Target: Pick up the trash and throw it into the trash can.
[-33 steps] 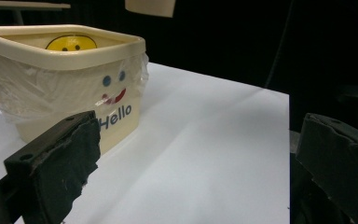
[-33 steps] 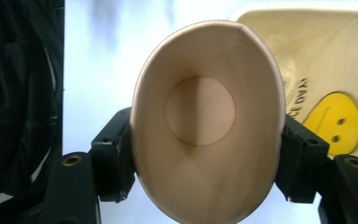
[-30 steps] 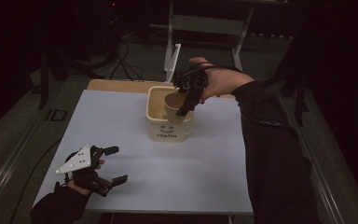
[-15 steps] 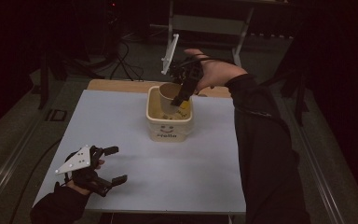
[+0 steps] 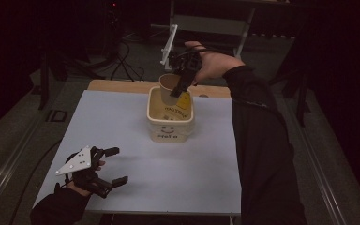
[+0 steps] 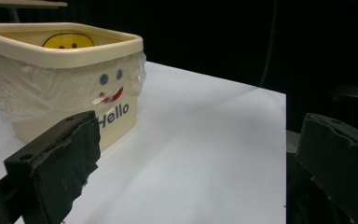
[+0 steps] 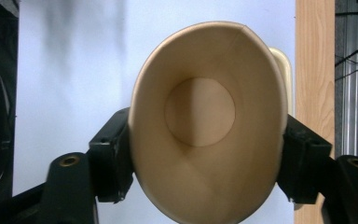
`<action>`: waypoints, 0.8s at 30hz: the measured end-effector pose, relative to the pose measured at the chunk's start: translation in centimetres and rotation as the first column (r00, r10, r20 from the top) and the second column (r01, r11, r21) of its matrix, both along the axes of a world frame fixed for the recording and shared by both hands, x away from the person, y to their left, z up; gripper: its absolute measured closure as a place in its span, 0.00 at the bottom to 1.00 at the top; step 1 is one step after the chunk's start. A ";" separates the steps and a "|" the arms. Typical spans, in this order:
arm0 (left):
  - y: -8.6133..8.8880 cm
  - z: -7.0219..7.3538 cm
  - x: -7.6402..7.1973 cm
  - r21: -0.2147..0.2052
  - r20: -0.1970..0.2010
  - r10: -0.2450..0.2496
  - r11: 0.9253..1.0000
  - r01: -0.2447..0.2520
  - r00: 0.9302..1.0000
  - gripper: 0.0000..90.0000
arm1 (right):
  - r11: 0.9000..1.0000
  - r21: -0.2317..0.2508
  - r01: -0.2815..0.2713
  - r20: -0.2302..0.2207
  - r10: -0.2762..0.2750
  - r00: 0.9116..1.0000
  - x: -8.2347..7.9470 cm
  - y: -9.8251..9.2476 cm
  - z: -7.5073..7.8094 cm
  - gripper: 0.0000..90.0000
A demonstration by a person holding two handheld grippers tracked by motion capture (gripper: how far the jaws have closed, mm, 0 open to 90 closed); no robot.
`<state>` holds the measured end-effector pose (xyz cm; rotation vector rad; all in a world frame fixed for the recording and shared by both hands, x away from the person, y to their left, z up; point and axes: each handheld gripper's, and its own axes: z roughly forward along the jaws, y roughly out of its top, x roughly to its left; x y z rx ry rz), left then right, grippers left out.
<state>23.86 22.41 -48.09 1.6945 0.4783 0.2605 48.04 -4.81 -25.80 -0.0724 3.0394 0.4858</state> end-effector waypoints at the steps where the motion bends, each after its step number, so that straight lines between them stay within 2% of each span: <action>1: 0.0 0.0 0.0 0.000 -0.001 0.000 1.000 0.000 1.000 0.00 | 1.000 -0.008 0.006 -0.001 -0.006 1.000 0.2 0.1 0.0 0.34; 5: 0.1 -0.1 0.0 0.000 -0.003 0.000 1.000 0.000 1.000 0.00 | 1.000 -0.019 0.024 0.002 -0.024 1.000 0.5 0.2 0.0 0.33; 7: 0.1 -0.1 0.0 -0.002 -0.004 -0.003 1.000 0.003 1.000 0.00 | 0.997 -0.015 0.070 0.019 -0.070 0.997 1.2 0.4 0.2 0.29; 9: 0.1 -0.1 0.0 -0.002 -0.004 -0.004 1.000 0.004 1.000 0.00 | 0.996 0.002 0.090 0.015 -0.090 0.996 1.5 0.5 0.1 0.20; 10: 0.1 -0.1 0.0 -0.002 -0.005 -0.005 1.000 0.005 1.000 0.00 | 0.993 0.002 0.117 0.004 -0.117 0.993 1.7 0.6 0.0 0.12; 12: 0.0 -0.1 0.0 -0.002 -0.005 -0.006 1.000 0.006 1.000 0.00 | 0.990 -0.008 0.138 0.015 -0.137 0.990 1.9 0.7 -0.1 0.11; 13: 0.0 -0.1 0.0 -0.002 -0.005 -0.006 1.000 0.006 1.000 0.00 | 0.990 0.004 0.144 0.014 -0.144 0.990 1.9 0.7 -0.1 0.11; 18: 0.0 -0.1 0.0 -0.001 -0.005 -0.006 1.000 0.006 1.000 0.00 | 0.988 0.008 0.154 0.026 -0.155 0.988 1.8 0.7 -0.1 0.11; 21: 0.0 -0.1 0.0 0.001 -0.002 -0.006 1.000 0.006 1.000 0.00 | 0.989 0.021 0.150 0.025 -0.150 0.988 1.6 0.5 0.1 0.11; 22: 0.0 -0.1 0.0 0.002 -0.001 -0.007 1.000 0.007 1.000 0.00 | 0.988 0.016 0.155 0.009 -0.155 0.988 1.5 0.5 0.2 0.12; 24: 0.0 -0.1 0.0 0.004 -0.001 -0.006 1.000 0.007 1.000 0.00 | 0.988 0.018 0.150 0.018 -0.151 0.988 1.3 0.4 0.2 0.12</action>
